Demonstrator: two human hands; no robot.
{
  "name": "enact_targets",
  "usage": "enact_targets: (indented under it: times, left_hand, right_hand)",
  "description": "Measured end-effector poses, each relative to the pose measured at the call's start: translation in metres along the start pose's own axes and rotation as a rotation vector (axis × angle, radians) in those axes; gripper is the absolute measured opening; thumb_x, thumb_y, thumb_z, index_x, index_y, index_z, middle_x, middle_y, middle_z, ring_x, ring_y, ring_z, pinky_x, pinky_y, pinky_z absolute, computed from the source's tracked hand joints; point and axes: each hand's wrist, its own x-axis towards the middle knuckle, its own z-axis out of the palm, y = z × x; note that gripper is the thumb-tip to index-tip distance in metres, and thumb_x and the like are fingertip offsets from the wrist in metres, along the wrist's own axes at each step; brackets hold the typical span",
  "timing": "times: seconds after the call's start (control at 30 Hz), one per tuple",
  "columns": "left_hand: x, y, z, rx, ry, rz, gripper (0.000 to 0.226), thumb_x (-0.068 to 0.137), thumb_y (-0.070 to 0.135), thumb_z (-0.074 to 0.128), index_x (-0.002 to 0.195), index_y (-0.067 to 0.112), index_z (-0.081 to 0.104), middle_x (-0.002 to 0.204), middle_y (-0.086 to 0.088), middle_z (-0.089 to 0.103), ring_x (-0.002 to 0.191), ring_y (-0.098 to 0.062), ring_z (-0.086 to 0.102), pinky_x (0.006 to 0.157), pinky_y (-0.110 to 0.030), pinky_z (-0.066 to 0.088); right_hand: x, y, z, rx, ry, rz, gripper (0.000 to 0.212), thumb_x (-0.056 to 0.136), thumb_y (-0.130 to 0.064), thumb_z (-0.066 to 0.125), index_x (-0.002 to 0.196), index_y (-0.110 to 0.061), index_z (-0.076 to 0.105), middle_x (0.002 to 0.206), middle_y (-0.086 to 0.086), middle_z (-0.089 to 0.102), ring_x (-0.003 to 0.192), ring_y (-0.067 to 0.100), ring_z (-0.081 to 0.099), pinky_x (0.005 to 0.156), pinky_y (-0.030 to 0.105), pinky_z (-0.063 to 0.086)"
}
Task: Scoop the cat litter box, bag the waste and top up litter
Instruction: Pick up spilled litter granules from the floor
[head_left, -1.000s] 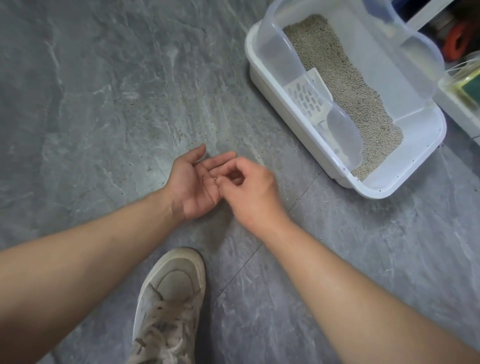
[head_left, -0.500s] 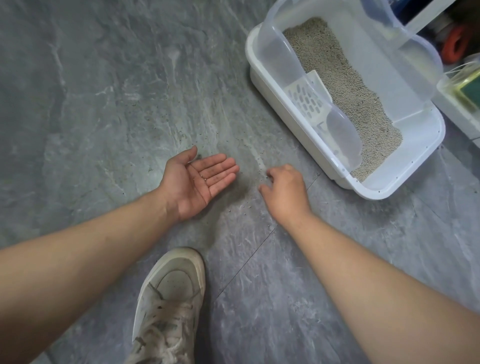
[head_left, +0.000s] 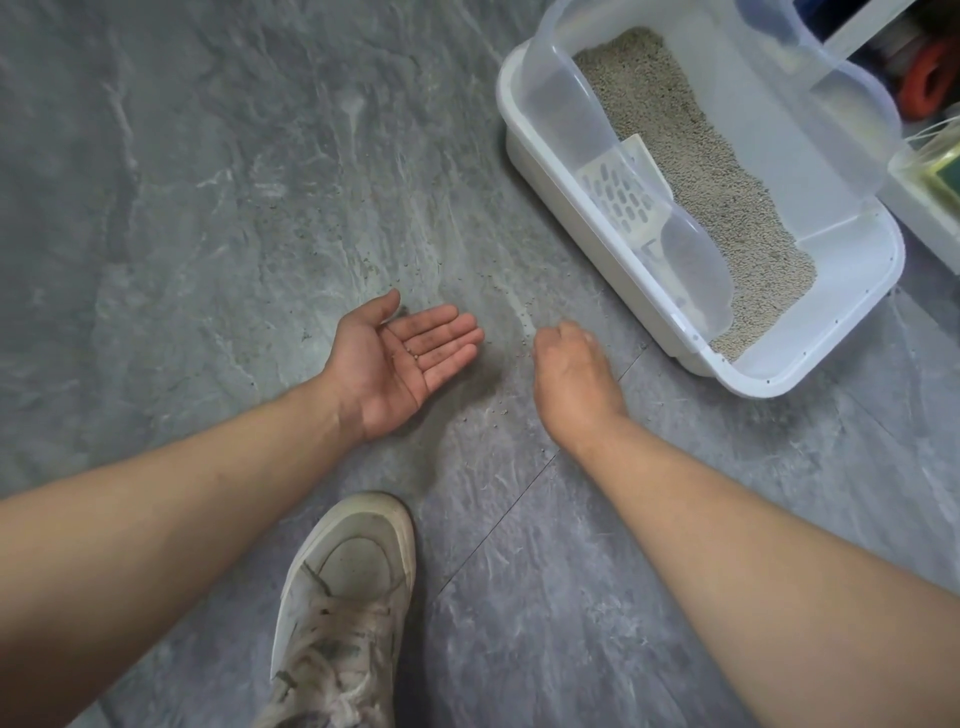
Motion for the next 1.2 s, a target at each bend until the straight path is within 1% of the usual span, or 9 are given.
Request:
enact_targets:
  times: [0.13,0.23,0.4,0.5,0.57,0.63,0.8,1.0,1.2]
  left_hand:
    - [0.000,0.000,-0.001,-0.004,0.004,0.001,0.058,0.105,0.041,0.038,0.123,-0.009,0.062,0.120,-0.027,0.070,0.110,-0.042,0.070,0.097,-0.049,0.055]
    - [0.000,-0.001,-0.001,-0.022,0.002,-0.009,0.058,0.105,0.042,0.037,0.122,-0.008,0.062,0.120,-0.027,0.070,0.110,-0.041,0.070,0.097,-0.046,0.056]
    - [-0.003,-0.003,0.011,-0.007,-0.057,-0.063,0.060,0.105,0.042,0.036,0.110,-0.006,0.071,0.122,-0.026,0.070,0.111,-0.039,0.070,0.098,-0.046,0.053]
    - [-0.003,-0.002,0.014,-0.015,-0.075,-0.071,0.058,0.104,0.040,0.037,0.106,-0.005,0.073,0.117,-0.025,0.071,0.114,-0.039,0.069,0.098,-0.046,0.054]
    - [-0.003,0.000,0.013,-0.034,-0.072,-0.054,0.055,0.104,0.039,0.037,0.105,-0.005,0.071,0.109,-0.024,0.074,0.103,-0.037,0.073,0.083,-0.044,0.062]
    - [-0.002,0.002,0.009,-0.070,-0.053,-0.034,0.053,0.105,0.037,0.039,0.110,-0.007,0.068,0.113,-0.026,0.073,0.100,-0.040,0.074,0.079,-0.045,0.064]
    - [-0.003,0.002,0.002,-0.054,-0.008,-0.013,0.052,0.105,0.035,0.039,0.121,-0.008,0.062,0.120,-0.027,0.070,0.108,-0.043,0.070,0.089,-0.048,0.060]
    - [-0.002,0.000,0.003,-0.026,0.015,-0.009,0.052,0.105,0.035,0.039,0.122,-0.009,0.062,0.119,-0.027,0.070,0.108,-0.043,0.070,0.089,-0.048,0.060]
    - [-0.002,-0.002,0.004,-0.008,0.016,-0.010,0.053,0.105,0.035,0.038,0.122,-0.009,0.062,0.119,-0.027,0.070,0.107,-0.043,0.071,0.089,-0.047,0.060]
  right_hand:
    - [-0.001,-0.006,-0.004,0.107,-0.034,0.095,0.024,0.092,0.006,0.051,0.113,-0.003,0.055,0.116,0.018,0.054,0.107,0.035,0.054,0.086,0.038,0.043]
    - [-0.008,-0.030,-0.018,0.434,0.046,0.140,0.013,0.101,-0.010,0.048,0.105,-0.005,0.060,0.108,0.016,0.061,0.100,0.031,0.057,0.084,0.034,0.038]
    - [-0.033,-0.089,-0.036,0.789,0.013,-0.008,0.005,0.091,-0.012,0.066,0.095,-0.011,0.065,0.094,0.002,0.068,0.088,0.018,0.062,0.083,0.031,0.049]
    - [-0.027,-0.082,-0.038,0.778,0.055,-0.032,0.012,0.087,-0.015,0.072,0.097,-0.012,0.066,0.090,-0.002,0.063,0.082,0.012,0.060,0.075,0.023,0.050]
    - [-0.024,-0.065,-0.041,0.747,0.165,-0.033,0.009,0.086,-0.012,0.071,0.094,-0.011,0.069,0.091,-0.001,0.062,0.077,0.011,0.059,0.070,0.014,0.046]
    - [-0.025,-0.035,-0.035,0.678,0.252,0.063,0.010,0.084,-0.008,0.070,0.094,-0.009,0.069,0.091,0.002,0.061,0.076,0.014,0.059,0.074,0.019,0.047]
    - [-0.028,0.026,-0.003,0.441,-0.053,0.460,0.026,0.082,-0.013,0.069,0.107,-0.007,0.065,0.104,0.013,0.064,0.098,0.031,0.061,0.085,0.036,0.050]
    - [-0.014,0.015,0.005,0.487,-0.005,0.426,0.010,0.082,-0.004,0.064,0.089,-0.006,0.071,0.085,0.012,0.070,0.084,0.031,0.065,0.078,0.038,0.054]
    - [-0.003,0.009,-0.002,0.481,0.008,0.402,0.018,0.081,0.001,0.055,0.088,-0.003,0.071,0.088,0.015,0.071,0.086,0.034,0.063,0.077,0.035,0.052]
